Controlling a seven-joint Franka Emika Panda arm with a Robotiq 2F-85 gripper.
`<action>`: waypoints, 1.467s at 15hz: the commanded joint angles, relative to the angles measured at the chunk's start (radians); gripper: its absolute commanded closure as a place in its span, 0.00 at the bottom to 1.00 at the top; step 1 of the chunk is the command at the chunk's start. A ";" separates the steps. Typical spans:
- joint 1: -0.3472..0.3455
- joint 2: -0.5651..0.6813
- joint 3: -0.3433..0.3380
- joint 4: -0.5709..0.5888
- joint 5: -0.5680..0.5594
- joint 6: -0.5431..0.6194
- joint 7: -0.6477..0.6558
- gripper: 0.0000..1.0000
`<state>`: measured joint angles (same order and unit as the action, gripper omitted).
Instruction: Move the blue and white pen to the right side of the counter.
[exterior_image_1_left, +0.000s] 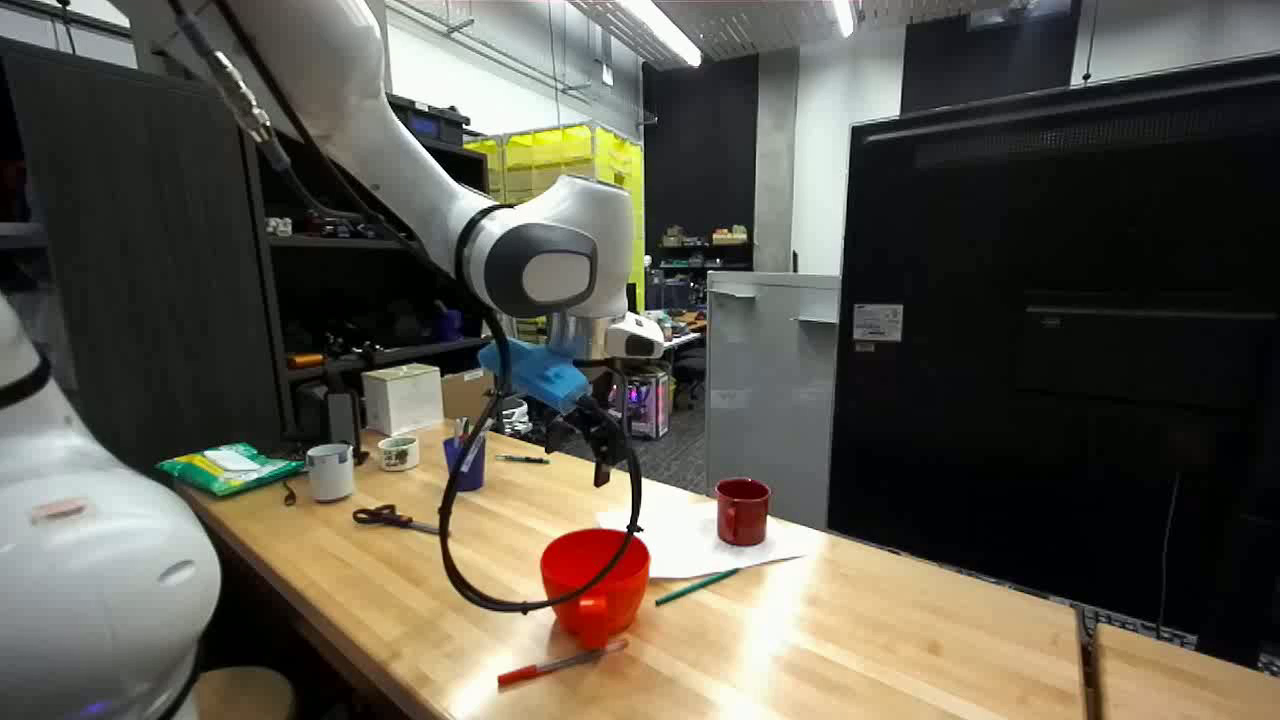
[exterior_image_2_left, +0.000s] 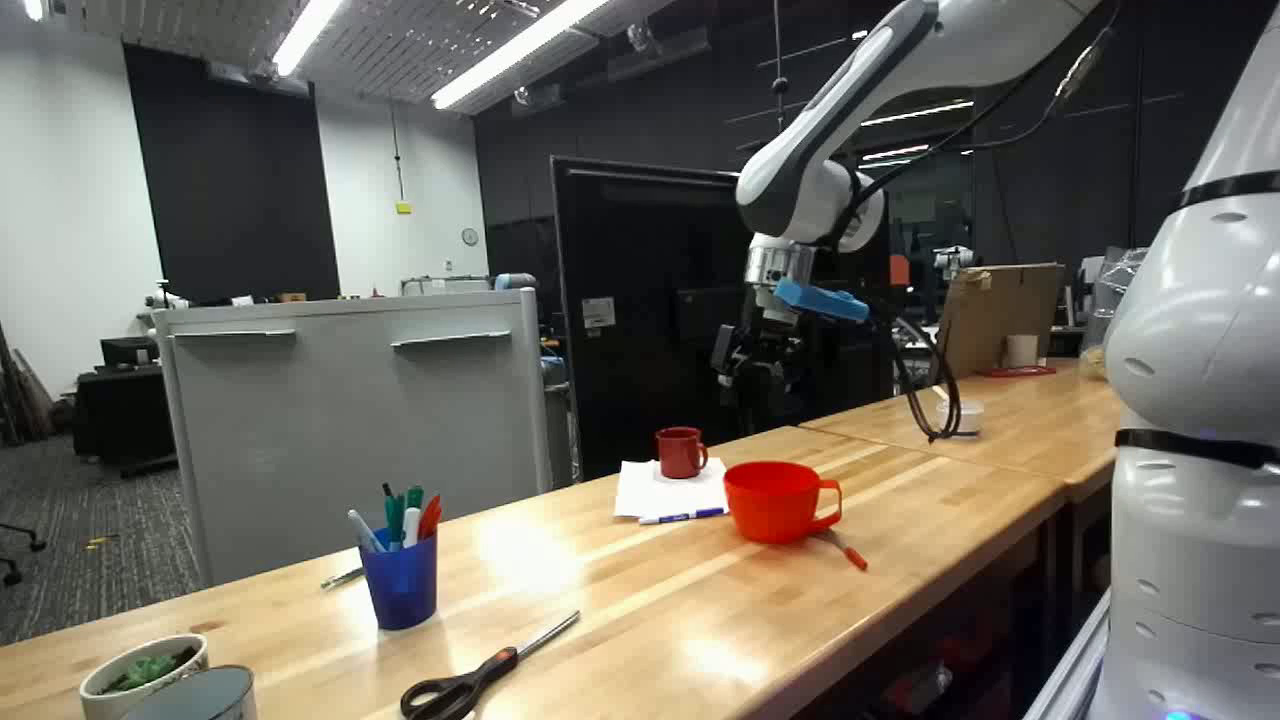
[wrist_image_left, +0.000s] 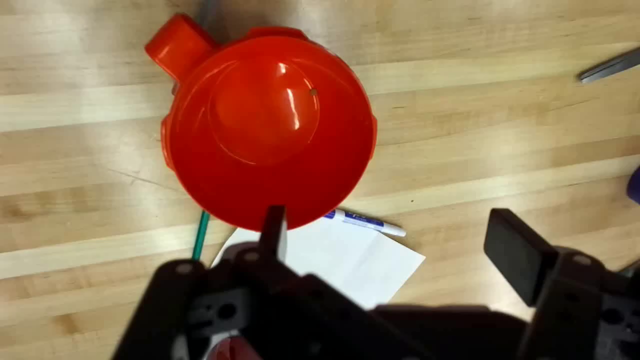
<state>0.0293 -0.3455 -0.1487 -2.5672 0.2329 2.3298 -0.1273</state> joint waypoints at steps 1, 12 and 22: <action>-0.016 0.000 0.015 0.002 0.006 -0.004 -0.004 0.00; 0.083 0.282 0.123 0.255 -0.034 -0.177 -0.213 0.00; 0.056 0.348 0.176 0.300 -0.084 -0.177 -0.210 0.00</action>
<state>0.1035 0.0026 0.0090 -2.2691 0.1490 2.1549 -0.3381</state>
